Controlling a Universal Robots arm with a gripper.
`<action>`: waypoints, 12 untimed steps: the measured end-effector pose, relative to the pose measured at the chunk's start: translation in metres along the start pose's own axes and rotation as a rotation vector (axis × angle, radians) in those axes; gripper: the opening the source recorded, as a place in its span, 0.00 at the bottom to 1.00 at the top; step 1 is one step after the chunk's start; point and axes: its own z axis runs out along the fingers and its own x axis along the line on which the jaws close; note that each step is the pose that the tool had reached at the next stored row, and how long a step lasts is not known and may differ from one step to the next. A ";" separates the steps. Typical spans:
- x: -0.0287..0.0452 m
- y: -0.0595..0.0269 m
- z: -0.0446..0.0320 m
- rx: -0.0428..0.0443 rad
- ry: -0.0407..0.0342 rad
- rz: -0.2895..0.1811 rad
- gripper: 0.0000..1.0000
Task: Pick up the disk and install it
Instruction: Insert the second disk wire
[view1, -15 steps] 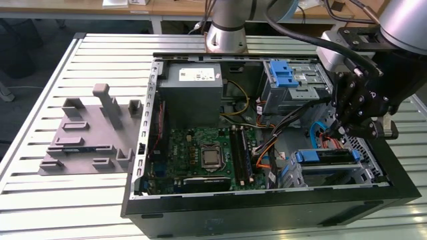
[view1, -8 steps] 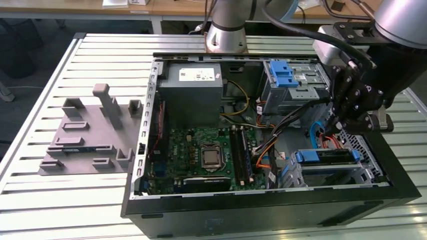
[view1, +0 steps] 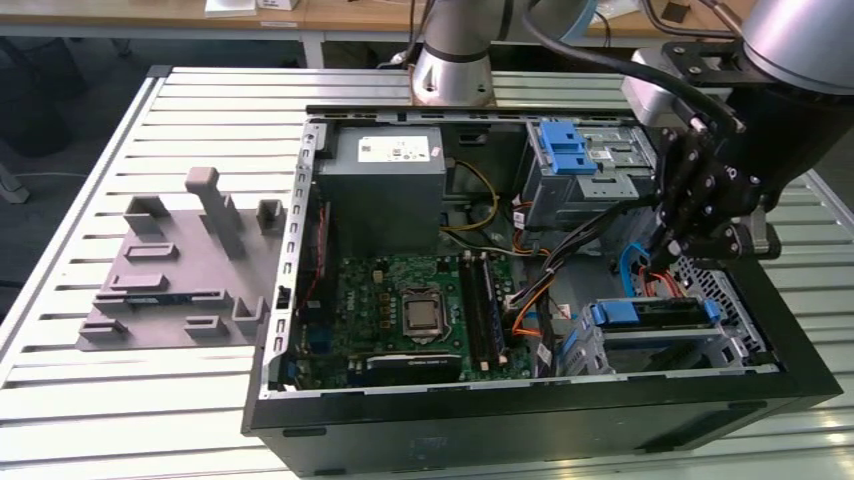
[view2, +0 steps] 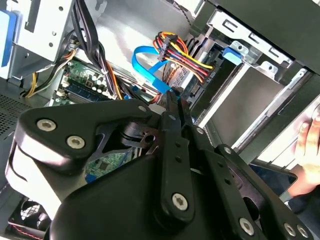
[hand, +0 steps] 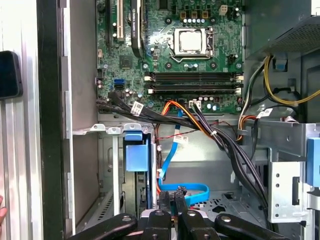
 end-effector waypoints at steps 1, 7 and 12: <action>0.0000 0.0000 0.0008 0.0000 0.0000 0.000 0.18; 0.0000 0.0001 0.0055 0.0000 0.0001 0.000 0.19; 0.0001 0.0002 0.0060 0.0000 0.0004 0.000 0.25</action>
